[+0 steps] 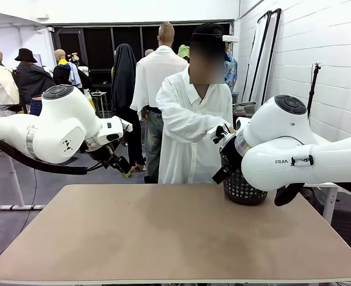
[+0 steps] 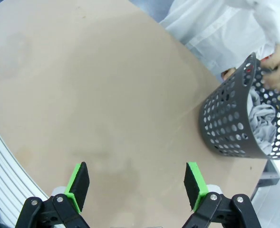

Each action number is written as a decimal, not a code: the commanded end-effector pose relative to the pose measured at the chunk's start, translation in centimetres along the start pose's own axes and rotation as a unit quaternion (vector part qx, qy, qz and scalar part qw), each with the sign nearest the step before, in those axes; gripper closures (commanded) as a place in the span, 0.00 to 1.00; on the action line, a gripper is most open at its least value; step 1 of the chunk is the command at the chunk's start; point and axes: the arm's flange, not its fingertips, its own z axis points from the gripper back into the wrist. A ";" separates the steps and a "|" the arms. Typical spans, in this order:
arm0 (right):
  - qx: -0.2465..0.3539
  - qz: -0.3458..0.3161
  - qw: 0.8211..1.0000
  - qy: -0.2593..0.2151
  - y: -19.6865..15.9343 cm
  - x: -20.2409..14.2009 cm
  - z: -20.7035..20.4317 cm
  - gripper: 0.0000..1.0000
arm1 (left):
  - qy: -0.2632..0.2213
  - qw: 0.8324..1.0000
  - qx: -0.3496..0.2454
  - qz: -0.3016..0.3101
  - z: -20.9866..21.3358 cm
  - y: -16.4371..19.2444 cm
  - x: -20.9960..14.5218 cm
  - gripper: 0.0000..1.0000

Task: Fold the training pants.
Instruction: Grab both ends of the Training pants handed by a person.

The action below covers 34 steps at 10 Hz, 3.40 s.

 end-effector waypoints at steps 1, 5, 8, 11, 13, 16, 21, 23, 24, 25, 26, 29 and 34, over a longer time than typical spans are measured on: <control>0.000 0.002 1.000 0.000 0.0 0.0 0.0 0.00 | 0.000 1.000 0.000 -0.002 0.0 0.0 0.0 0.00; 0.000 0.002 1.000 0.000 0.0 0.0 0.0 0.00 | 0.000 1.000 0.000 -0.002 0.0 0.0 0.0 0.00; 0.000 0.002 1.000 0.000 0.0 0.0 0.0 0.00 | 0.000 1.000 0.000 -0.002 0.0 0.0 0.0 0.00; 0.000 0.002 1.000 0.000 0.0 0.0 0.0 0.00 | 0.000 1.000 0.000 -0.002 0.0 0.0 0.0 0.00; 0.000 0.002 1.000 0.000 0.0 0.0 0.0 0.00 | 0.000 1.000 0.000 -0.002 0.0 0.0 0.0 0.00; 0.000 0.002 1.000 0.000 0.0 0.0 0.0 0.00 | 0.000 1.000 0.000 -0.002 0.0 0.0 0.0 0.00; 0.000 0.002 1.000 0.000 0.0 0.0 0.0 0.00 | 0.000 1.000 0.000 -0.002 0.0 0.0 0.0 0.00; 0.000 0.002 1.000 0.000 0.0 0.0 0.0 0.00 | 0.000 1.000 0.000 -0.002 0.0 0.0 0.0 0.00; 0.000 0.002 1.000 0.000 0.0 0.0 0.0 0.00 | 0.000 1.000 0.000 -0.002 0.0 0.0 0.0 0.00; 0.000 0.002 1.000 0.000 0.0 0.0 0.0 0.00 | 0.000 1.000 0.000 -0.002 0.0 0.0 0.0 0.00; 0.000 0.002 1.000 0.000 0.0 0.0 0.0 0.00 | 0.000 1.000 0.000 -0.002 0.0 0.0 0.0 0.00; 0.000 0.002 1.000 0.000 0.0 0.0 0.0 0.00 | 0.000 1.000 0.000 -0.002 0.0 0.0 0.0 0.00; 0.000 0.002 1.000 0.000 0.0 0.0 0.0 0.00 | 0.000 1.000 0.000 -0.002 0.0 0.0 0.0 0.00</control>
